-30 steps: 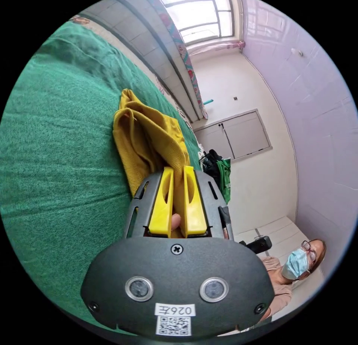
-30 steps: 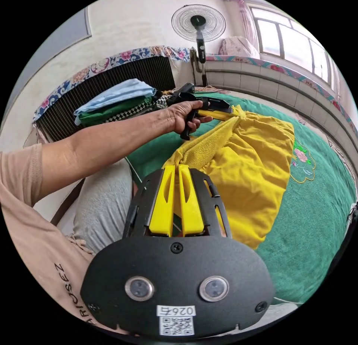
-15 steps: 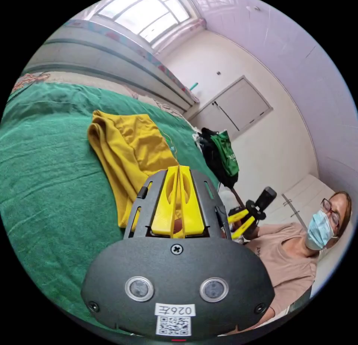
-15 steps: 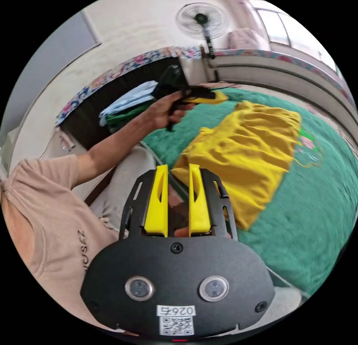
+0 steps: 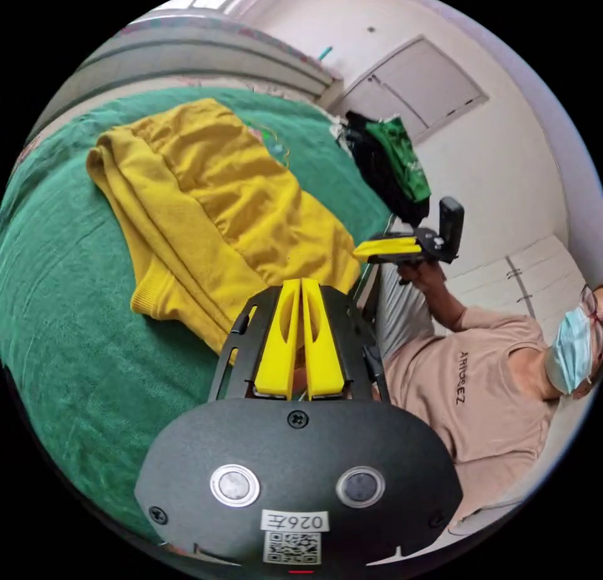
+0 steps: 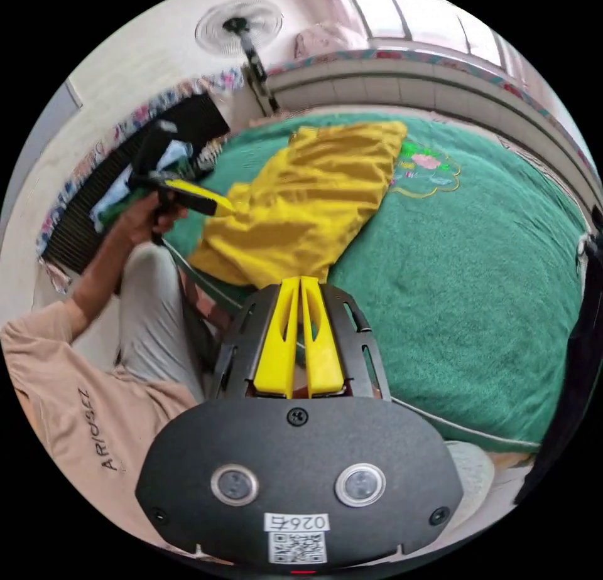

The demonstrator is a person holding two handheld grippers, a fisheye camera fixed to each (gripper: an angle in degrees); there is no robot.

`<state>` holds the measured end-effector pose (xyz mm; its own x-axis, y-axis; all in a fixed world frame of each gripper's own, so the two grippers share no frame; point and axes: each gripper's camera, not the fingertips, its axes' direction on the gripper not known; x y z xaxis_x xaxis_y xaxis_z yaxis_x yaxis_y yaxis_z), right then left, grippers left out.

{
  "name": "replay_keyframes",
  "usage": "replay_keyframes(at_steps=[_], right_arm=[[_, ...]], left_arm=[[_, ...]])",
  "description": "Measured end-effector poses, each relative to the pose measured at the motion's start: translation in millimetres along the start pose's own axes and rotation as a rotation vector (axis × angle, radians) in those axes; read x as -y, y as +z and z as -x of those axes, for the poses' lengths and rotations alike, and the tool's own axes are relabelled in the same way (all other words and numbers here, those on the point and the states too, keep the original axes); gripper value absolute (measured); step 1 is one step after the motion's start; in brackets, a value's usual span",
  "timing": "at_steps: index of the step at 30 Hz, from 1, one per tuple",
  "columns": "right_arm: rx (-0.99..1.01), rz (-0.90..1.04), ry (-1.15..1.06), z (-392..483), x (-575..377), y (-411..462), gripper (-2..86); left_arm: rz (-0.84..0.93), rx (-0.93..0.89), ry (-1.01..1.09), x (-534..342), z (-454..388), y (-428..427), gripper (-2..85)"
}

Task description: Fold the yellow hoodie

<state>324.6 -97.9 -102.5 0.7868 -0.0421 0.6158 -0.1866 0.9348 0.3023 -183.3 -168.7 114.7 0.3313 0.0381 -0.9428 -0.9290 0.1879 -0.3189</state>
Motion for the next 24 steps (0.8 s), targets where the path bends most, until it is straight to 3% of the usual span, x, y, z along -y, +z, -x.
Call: replay_keyframes(at_steps=[1,4,6,10,14,19,22,24], right_arm=[[-0.01,0.213,-0.078,-2.7,5.4,33.8,-0.9],[0.055,0.229,-0.154,-14.9,11.6,3.9,-0.9],[0.072,0.155,-0.171,-27.2,25.0,-29.8,-0.9],[-0.04,-0.058,-0.194,-65.6,100.2,-78.7,-0.9],[-0.203,-0.118,-0.226,-107.9,215.9,-45.2,-0.9],[-0.222,-0.134,-0.217,-178.7,338.0,35.6,-1.1],[-0.298,0.191,-0.132,-257.7,381.3,105.4,-1.2],[-0.14,0.087,-0.053,-288.7,377.0,68.5,-1.1]], left_arm=[[0.148,0.016,0.014,0.9,2.0,26.3,-1.0],[0.099,-0.073,0.087,-0.7,-1.1,10.2,-1.0],[-0.002,-0.098,0.151,5.0,-2.1,-18.9,-1.0],[-0.112,0.059,0.166,49.1,20.4,-47.8,-1.0],[-0.14,0.222,0.084,103.6,76.3,-27.5,-1.0],[-0.099,0.22,-0.095,131.0,178.4,15.8,-1.0],[-0.147,-0.004,-0.154,106.6,220.4,20.8,-1.0],[-0.201,0.014,-0.155,82.6,220.9,12.5,-1.0]])
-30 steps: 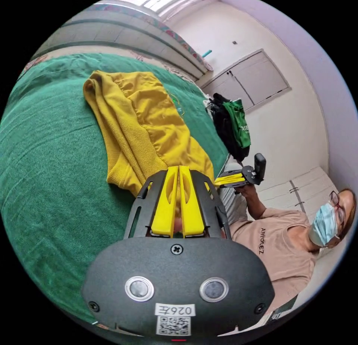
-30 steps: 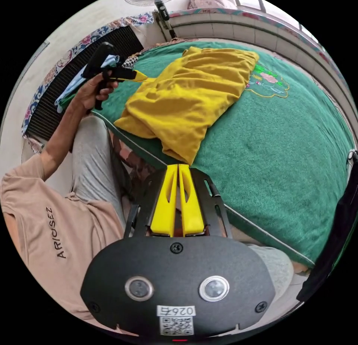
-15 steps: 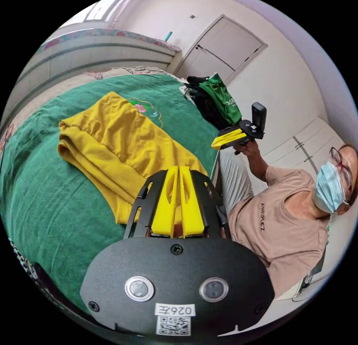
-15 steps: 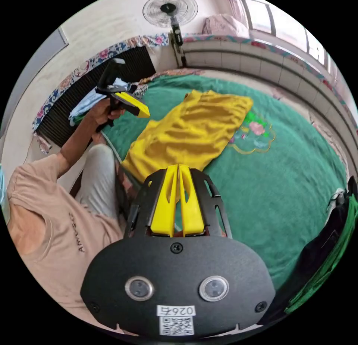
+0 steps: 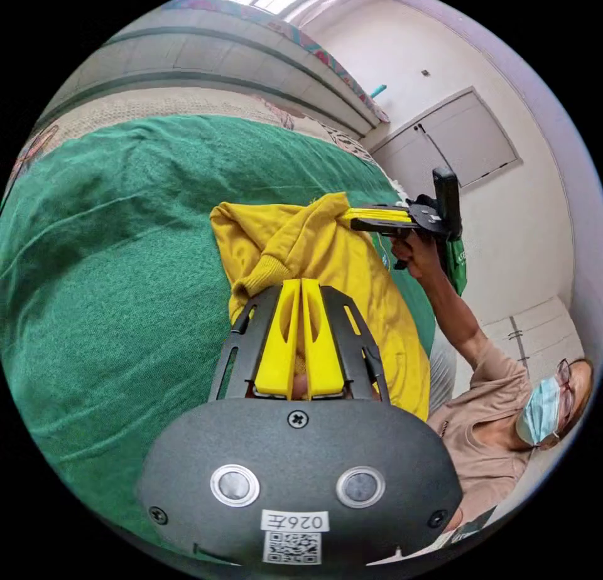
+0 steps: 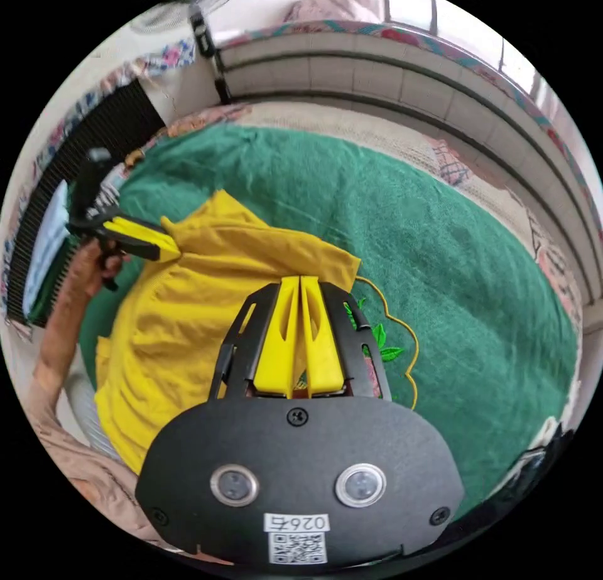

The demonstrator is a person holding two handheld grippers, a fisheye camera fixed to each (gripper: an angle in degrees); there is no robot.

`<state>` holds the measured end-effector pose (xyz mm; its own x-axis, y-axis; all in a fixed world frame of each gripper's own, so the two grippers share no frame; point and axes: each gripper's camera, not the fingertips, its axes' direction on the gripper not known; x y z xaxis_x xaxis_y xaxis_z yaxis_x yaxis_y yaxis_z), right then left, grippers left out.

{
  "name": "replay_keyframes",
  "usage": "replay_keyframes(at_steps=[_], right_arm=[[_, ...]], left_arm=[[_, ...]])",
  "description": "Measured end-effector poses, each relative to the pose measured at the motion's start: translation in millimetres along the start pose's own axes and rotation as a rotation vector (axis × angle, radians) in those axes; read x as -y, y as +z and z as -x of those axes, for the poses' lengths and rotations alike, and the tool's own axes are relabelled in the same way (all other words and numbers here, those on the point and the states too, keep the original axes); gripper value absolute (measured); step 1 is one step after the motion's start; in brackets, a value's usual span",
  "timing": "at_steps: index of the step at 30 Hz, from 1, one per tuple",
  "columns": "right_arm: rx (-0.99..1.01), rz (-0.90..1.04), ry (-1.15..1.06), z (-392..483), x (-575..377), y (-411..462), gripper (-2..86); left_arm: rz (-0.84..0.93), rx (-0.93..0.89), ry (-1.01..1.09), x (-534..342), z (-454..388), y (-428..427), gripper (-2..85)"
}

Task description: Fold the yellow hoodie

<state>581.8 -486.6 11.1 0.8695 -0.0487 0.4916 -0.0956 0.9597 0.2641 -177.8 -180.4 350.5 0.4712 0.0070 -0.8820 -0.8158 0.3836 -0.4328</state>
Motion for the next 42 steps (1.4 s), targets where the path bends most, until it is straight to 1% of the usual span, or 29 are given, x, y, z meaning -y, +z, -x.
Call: replay_keyframes(at_steps=[2,4,5,6,7,8,9,11,12,14,15,16,17,18,20,22,24,25,26,27,28,29,30,32,33,35,36,40,42], right_arm=[[0.159,-0.161,0.038,-19.3,-35.6,-58.3,-1.0],[0.281,-0.241,-0.005,-13.2,-72.4,-88.4,-1.0],[0.322,-0.256,-0.037,-2.8,-97.1,-93.6,-1.0],[0.325,-0.236,-0.047,3.0,-107.3,-90.0,-1.0],[0.287,-0.128,-0.071,14.7,-121.0,-71.5,-1.0],[0.195,-0.005,-0.102,23.7,-130.9,-51.3,-1.1],[0.188,-0.029,-0.108,24.4,-137.4,-55.2,-1.1],[0.184,-0.161,-0.048,18.3,-157.3,-117.7,-1.1],[0.167,-0.212,-0.063,21.2,-164.6,-141.6,-1.1],[0.051,-0.458,-0.089,43.2,-212.8,-255.5,-1.4],[0.039,-0.529,-0.099,50.6,-229.8,-286.4,-1.4],[0.047,-0.681,-0.121,65.3,-268.3,-347.2,-1.4],[0.114,-0.833,-0.124,76.7,-309.2,-401.5,-1.3],[0.164,-0.91,-0.125,81.8,-330.7,-426.5,-1.3],[0.39,-1.16,-0.203,103.9,-407.7,-504.3,-1.3],[0.49,-1.247,-0.308,126.5,-447.0,-542.6,-1.2],[0.474,-1.284,-0.346,156.5,-473.6,-568.4,-1.1],[0.407,-1.282,-0.365,181.8,-486.3,-580.5,-1.1],[0.305,-1.234,-0.37,209.4,-492.2,-588.0,-1.1],[0.246,-1.194,-0.369,223.6,-492.8,-589.6,-1.1],[0.117,-1.089,-0.368,252.7,-490.9,-588.2,-1.2],[-0.002,-0.982,-0.385,281.6,-487.8,-580.2,-1.2],[-0.053,-0.926,-0.404,296.1,-486.2,-574.1,-1.2],[-0.199,-0.71,-0.489,349.4,-478.5,-542.3,-1.1],[-0.229,-0.664,-0.51,361.8,-476.6,-533.1,-1.0],[-0.323,-0.493,-0.612,407.5,-468.3,-495.8,0.1],[-0.344,-0.457,-0.635,417.5,-465.9,-487.2,0.7],[-0.514,-0.276,-0.839,476.9,-449.0,-439.4,3.3],[-0.575,-0.217,-0.911,495.4,-438.9,-427.8,4.2]], left_arm=[[-0.092,0.043,0.059,-32.4,-18.8,-14.1,-1.0],[-0.17,0.056,0.158,-57.1,-45.2,-15.5,-1.0],[-0.173,0.126,0.228,-71.2,-62.4,-4.8,-1.0],[-0.149,0.179,0.248,-76.6,-68.6,4.7,-1.0],[-0.045,0.303,0.276,-83.6,-74.9,31.3,-1.0],[0.02,0.352,0.297,-89.3,-76.8,49.4,-1.0],[-0.002,0.345,0.286,-92.8,-77.7,46.8,-1.0],[-0.074,0.238,0.153,-106.8,-77.5,22.0,-1.0],[-0.132,0.205,0.162,-115.5,-83.5,10.4,-1.0],[-0.457,0.086,0.228,-169.3,-124.4,-53.1,-1.0],[-0.546,0.049,0.264,-186.4,-137.7,-69.9,-1.0],[-0.727,-0.019,0.338,-224.2,-165.5,-101.0,-1.0],[-0.909,-0.081,0.425,-264.4,-194.3,-127.3,-0.9],[-0.993,-0.11,0.477,-284.4,-208.9,-138.1,-0.9],[-1.26,-0.173,0.652,-358.5,-262.8,-167.1,-0.8],[-1.386,-0.222,0.76,-401.5,-296.0,-178.4,-0.5],[-1.428,-0.362,0.89,-429.5,-322.7,-186.4,0.2],[-1.412,-0.451,0.945,-440.9,-339.7,-189.4,3.6],[-1.348,-0.46,0.958,-447.2,-361.1,-189.7,9.8],[-1.303,-0.427,0.952,-449.1,-373.3,-187.9,12.0],[-1.198,-0.301,0.947,-454.0,-398.6,-178.4,16.5],[-1.089,-0.139,0.929,-459.2,-420.3,-158.6,14.3],[-1.009,-0.057,0.917,-460.1,-430.0,-146.1,13.3],[-0.661,0.186,0.823,-461.4,-451.5,-87.8,4.7],[-0.603,0.242,0.795,-463.9,-453.5,-73.4,4.6],[-0.483,0.367,0.773,-478.7,-457.9,-29.1,9.5],[-0.455,0.396,0.774,-481.1,-459.6,-19.3,10.9],[-0.111,0.687,0.89,-485.7,-479.4,54.4,18.1],[0.003,0.73,0.931,-483.6,-486.8,74.2,20.1]])
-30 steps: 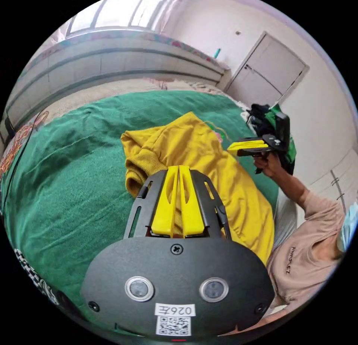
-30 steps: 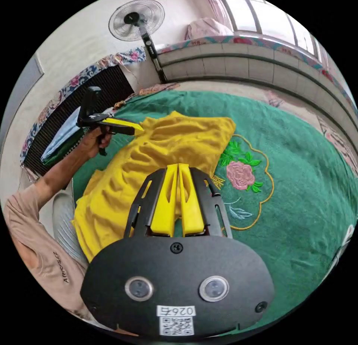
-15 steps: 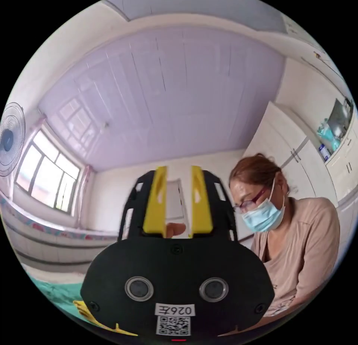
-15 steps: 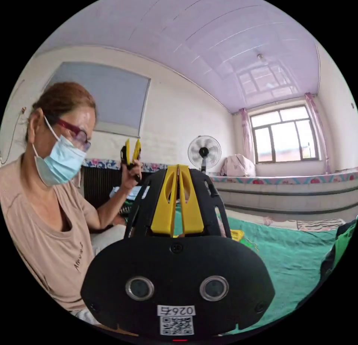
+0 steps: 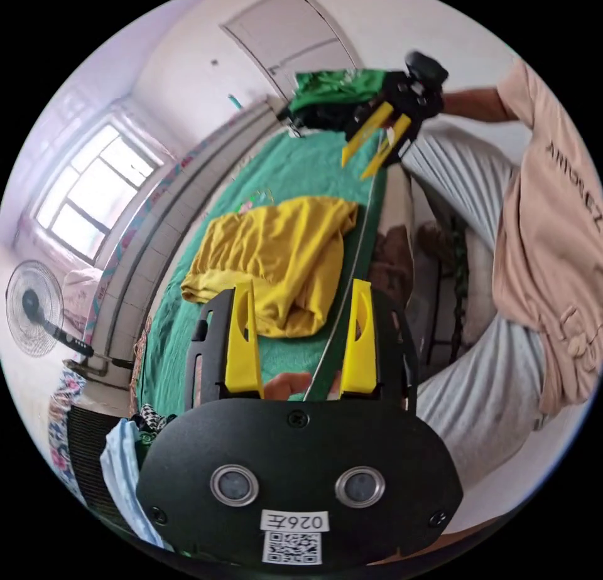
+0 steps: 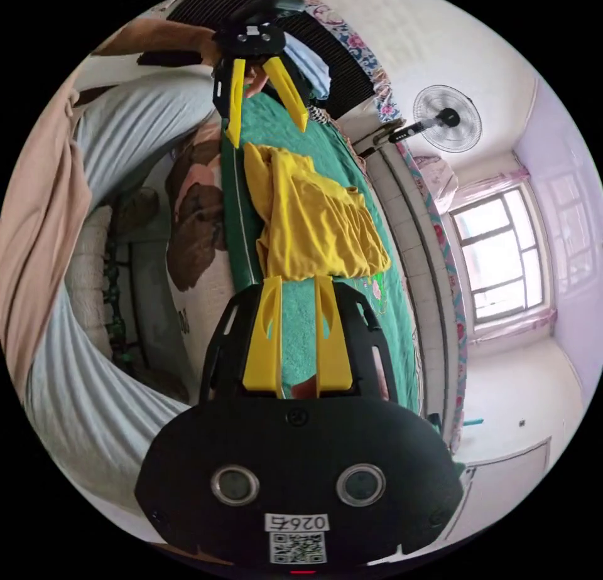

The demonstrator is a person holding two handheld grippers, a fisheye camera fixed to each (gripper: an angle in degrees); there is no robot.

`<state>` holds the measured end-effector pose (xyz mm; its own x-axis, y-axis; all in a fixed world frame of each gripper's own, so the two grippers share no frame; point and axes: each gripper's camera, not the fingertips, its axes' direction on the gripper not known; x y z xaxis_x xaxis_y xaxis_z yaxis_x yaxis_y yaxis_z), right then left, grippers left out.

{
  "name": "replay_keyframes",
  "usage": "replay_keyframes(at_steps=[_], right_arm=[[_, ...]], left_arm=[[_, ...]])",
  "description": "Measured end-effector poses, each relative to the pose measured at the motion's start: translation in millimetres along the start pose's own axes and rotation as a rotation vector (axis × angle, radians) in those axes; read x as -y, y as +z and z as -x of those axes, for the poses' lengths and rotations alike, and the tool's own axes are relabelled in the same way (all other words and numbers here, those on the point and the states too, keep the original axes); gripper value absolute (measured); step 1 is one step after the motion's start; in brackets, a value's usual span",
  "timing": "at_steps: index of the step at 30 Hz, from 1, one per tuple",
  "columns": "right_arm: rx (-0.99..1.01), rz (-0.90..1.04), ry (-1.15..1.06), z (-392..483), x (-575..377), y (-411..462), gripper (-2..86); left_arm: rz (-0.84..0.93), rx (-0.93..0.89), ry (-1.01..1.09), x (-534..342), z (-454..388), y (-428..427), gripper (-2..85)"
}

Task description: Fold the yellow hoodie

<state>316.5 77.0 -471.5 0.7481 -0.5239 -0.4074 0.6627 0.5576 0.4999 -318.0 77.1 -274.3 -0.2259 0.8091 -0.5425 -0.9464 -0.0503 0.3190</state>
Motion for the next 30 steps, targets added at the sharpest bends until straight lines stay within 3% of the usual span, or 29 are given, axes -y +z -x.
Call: replay_keyframes(at_steps=[8,18,26,28,30], right_arm=[[0.048,0.102,-0.224,2.8,82.2,20.1,8.0],[0.05,0.075,-0.242,-17.0,126.2,0.6,6.0],[-0.088,0.031,-0.249,-15.9,140.0,-4.6,3.2],[-0.113,0.012,-0.217,-23.2,142.1,-6.4,0.6],[-0.098,0.0,-0.174,-36.3,142.5,-11.4,-0.3]], left_arm=[[0.147,-0.125,0.048,41.4,16.3,17.4,16.8],[0.118,-0.255,-0.009,64.6,51.0,-0.2,13.0],[0.134,-0.49,-0.106,75.4,91.0,-16.2,1.8],[0.138,-0.491,-0.122,76.4,95.4,-20.8,0.8],[0.143,-0.377,-0.147,75.5,97.1,-29.6,0.6]])
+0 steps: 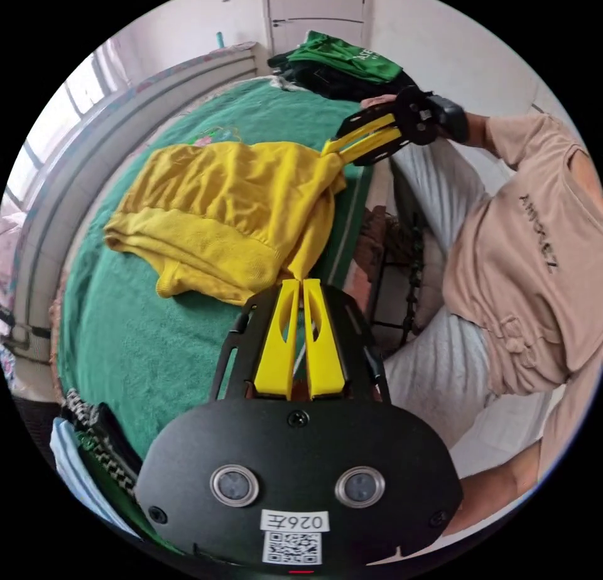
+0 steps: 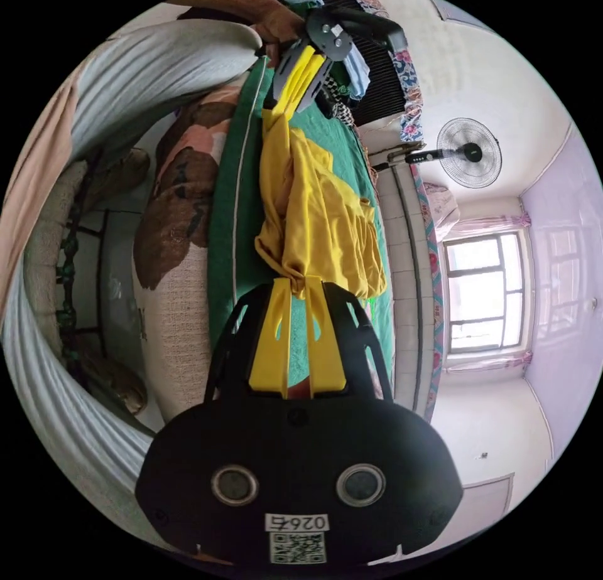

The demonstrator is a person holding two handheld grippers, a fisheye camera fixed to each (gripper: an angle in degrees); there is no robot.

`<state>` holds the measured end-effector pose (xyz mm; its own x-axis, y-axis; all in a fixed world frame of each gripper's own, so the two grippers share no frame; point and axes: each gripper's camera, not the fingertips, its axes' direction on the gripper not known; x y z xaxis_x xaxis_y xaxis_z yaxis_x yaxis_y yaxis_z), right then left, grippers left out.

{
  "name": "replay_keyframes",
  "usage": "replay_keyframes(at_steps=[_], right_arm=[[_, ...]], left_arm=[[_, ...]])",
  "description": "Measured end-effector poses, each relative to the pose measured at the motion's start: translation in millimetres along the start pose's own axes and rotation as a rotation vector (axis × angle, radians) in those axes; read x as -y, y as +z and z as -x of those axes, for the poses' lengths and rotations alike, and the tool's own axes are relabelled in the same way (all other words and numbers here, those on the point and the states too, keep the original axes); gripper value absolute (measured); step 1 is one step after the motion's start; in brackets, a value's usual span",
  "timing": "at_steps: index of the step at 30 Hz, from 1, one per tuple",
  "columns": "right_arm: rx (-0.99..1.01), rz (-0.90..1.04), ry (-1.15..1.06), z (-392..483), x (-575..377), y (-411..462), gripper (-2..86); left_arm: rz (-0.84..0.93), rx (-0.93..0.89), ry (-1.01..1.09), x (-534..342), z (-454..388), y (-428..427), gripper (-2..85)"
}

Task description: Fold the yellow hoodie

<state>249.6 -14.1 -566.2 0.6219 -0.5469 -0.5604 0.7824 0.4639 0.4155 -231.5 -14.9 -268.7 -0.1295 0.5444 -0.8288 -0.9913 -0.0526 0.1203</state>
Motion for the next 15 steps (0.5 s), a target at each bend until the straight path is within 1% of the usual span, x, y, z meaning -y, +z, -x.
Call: replay_keyframes(at_steps=[2,4,7,10,12,15], right_arm=[[0.031,-0.014,0.047,-19.6,-7.1,-4.4,-0.7],[0.068,-0.016,0.082,-35.6,-13.4,-4.9,-0.8],[0.171,-0.035,0.153,-67.7,-25.4,-2.4,-0.9],[0.262,-0.051,0.214,-99.0,-37.3,4.9,-0.9],[0.307,-0.059,0.239,-115.1,-43.6,9.2,-1.0],[0.353,-0.074,0.256,-135.5,-54.6,14.8,-1.0]], left_arm=[[-0.048,0.17,0.026,-3.6,-15.6,-16.9,3.0],[-0.058,0.243,0.021,-1.9,-28.0,-27.7,6.5],[-0.076,0.264,0.007,4.2,-45.7,-40.5,12.7],[-0.141,0.263,0.027,5.4,-64.5,-49.8,14.0],[-0.116,0.3,0.041,8.8,-70.0,-46.4,15.0],[-0.022,0.356,0.05,18.7,-65.3,-37.1,17.9]])
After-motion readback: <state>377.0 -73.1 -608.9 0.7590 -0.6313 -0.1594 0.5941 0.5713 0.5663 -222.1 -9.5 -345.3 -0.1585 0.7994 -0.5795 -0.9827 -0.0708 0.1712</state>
